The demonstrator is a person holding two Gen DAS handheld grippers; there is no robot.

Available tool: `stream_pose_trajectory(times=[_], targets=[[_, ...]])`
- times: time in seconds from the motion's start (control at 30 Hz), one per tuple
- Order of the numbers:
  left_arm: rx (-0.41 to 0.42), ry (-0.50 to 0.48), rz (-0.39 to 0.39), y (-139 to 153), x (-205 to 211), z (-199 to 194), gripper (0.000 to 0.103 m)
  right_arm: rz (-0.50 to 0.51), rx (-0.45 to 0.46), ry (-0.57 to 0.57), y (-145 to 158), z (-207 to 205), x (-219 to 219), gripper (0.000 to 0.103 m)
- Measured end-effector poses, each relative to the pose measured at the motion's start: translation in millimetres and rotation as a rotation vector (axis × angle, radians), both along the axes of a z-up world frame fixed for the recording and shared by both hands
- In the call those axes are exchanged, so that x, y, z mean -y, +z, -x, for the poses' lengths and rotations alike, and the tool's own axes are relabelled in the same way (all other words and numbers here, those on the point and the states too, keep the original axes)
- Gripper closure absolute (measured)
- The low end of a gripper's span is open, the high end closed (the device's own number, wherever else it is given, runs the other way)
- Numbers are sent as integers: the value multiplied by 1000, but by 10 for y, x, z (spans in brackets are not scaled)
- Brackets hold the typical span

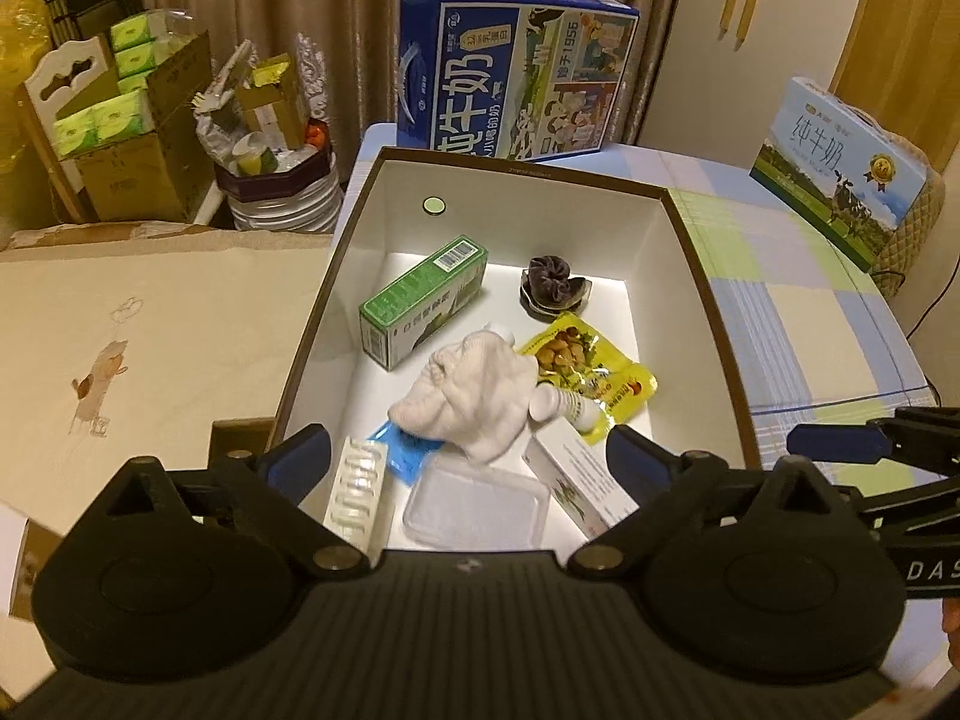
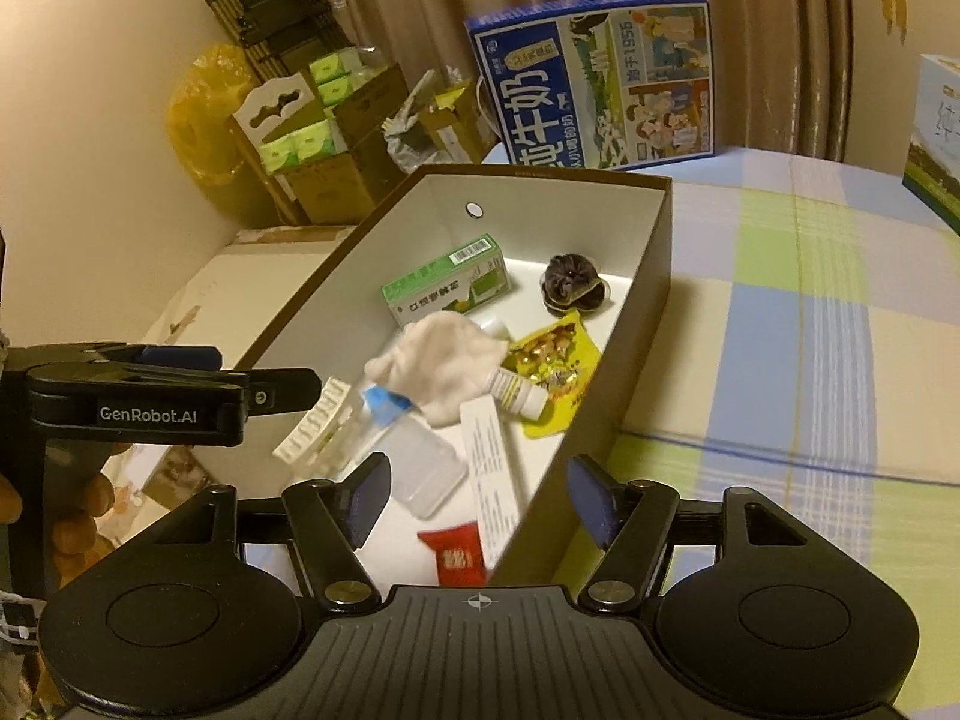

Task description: Organize objects

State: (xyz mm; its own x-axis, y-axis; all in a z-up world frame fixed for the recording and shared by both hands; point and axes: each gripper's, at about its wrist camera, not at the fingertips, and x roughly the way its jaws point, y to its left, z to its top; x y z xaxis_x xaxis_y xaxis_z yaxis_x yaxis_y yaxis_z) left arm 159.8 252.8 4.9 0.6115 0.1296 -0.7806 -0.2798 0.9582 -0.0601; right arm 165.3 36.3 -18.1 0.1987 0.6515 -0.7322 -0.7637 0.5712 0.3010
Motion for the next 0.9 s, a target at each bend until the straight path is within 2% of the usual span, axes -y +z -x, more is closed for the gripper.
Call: stream_pose_trajectory(times=[0.33, 0.9], targets=[[24, 31, -15, 155, 522, 494, 5, -36, -23, -20, 161, 177, 716, 40], [42, 17, -38, 235, 1723, 965, 3, -41, -11, -60, 248, 424, 1918, 39]])
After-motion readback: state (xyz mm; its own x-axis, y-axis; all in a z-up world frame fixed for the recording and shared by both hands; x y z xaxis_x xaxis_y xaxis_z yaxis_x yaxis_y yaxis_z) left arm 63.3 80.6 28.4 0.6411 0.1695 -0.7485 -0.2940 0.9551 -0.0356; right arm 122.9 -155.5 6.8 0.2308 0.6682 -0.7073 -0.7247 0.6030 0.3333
